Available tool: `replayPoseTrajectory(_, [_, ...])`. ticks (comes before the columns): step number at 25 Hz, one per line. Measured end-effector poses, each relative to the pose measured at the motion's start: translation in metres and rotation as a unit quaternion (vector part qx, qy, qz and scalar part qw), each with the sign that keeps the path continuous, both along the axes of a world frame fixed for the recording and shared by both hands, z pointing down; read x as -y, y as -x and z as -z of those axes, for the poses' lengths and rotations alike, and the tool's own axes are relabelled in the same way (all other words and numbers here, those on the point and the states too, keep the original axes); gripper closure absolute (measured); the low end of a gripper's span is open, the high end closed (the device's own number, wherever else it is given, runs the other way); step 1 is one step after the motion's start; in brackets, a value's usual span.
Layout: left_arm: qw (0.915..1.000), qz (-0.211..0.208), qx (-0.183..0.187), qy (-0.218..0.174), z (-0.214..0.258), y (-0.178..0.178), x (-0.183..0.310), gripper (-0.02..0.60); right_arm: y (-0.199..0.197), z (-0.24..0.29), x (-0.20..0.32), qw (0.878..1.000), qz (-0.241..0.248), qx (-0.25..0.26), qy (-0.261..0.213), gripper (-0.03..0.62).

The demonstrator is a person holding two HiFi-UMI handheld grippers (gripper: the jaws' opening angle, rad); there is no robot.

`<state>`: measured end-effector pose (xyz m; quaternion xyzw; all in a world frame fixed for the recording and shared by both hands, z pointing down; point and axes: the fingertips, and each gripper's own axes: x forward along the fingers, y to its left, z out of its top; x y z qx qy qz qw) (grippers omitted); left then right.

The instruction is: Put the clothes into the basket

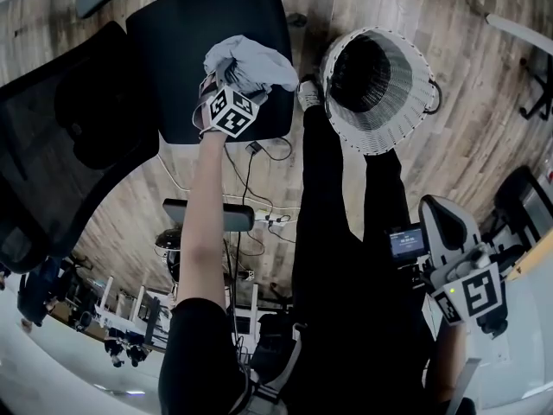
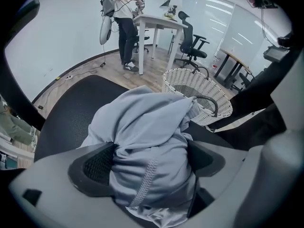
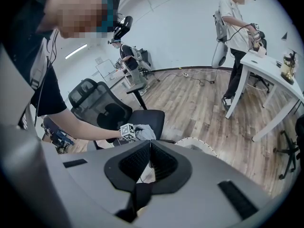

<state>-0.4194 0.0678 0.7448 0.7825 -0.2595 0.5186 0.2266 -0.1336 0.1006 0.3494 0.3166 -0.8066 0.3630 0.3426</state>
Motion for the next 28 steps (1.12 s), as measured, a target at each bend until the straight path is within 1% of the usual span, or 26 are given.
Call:
replayPoseTrajectory(3, [0.9999,0.003,-0.009,0.007,-0.005,0.001,0.000,0.097,0.011,0.002,0.007,1.000,-0.013,0.022,-0.003,0.577])
replayPoseTrajectory(4, [0.9999,0.004,-0.013,0.007,-0.007,0.001,0.001,0.098,0.012,0.002,0.008,1.000,-0.013,0.023,-0.003,0.577])
replayPoseTrajectory(8, [0.9998,0.003,-0.019,0.009,-0.010,0.003,0.002,0.098,0.005,-0.003,0.002,1.000,-0.002,-0.003,0.000,0.577])
replayPoseTrajectory(13, [0.9998,0.004,-0.020,0.009,-0.009,0.004,0.002,0.112,0.008,-0.002,0.001,1.000,-0.007,-0.001,-0.001,0.577])
replayPoseTrajectory(16, [0.9997,0.010,-0.022,0.008,-0.007,0.004,0.003,0.172,0.007,-0.002,0.001,1.000,-0.008,0.000,-0.003,0.577])
replayPoseTrajectory(19, [0.9993,0.028,-0.025,0.008,-0.006,0.004,0.006,0.224,0.004,-0.001,0.001,1.000,-0.011,0.001,-0.003,0.577])
replayPoseTrajectory(22, [0.9978,0.060,-0.025,0.007,-0.005,0.009,0.010,0.341,0.002,0.000,0.000,1.000,-0.016,0.002,-0.004,0.577])
replayPoseTrajectory(25, [0.9963,0.082,-0.020,0.014,-0.002,0.013,0.011,0.401,-0.001,0.005,0.000,0.999,-0.030,0.011,-0.005,0.577])
replayPoseTrajectory(26, [0.9962,0.084,-0.016,0.019,-0.001,0.013,0.010,0.427,-0.002,0.008,0.000,0.999,-0.033,0.012,-0.006,0.577])
replayPoseTrajectory(28, [0.9959,0.085,-0.014,0.028,0.000,0.015,0.010,0.450,-0.002,0.012,0.001,0.999,-0.038,0.013,-0.014,0.577])
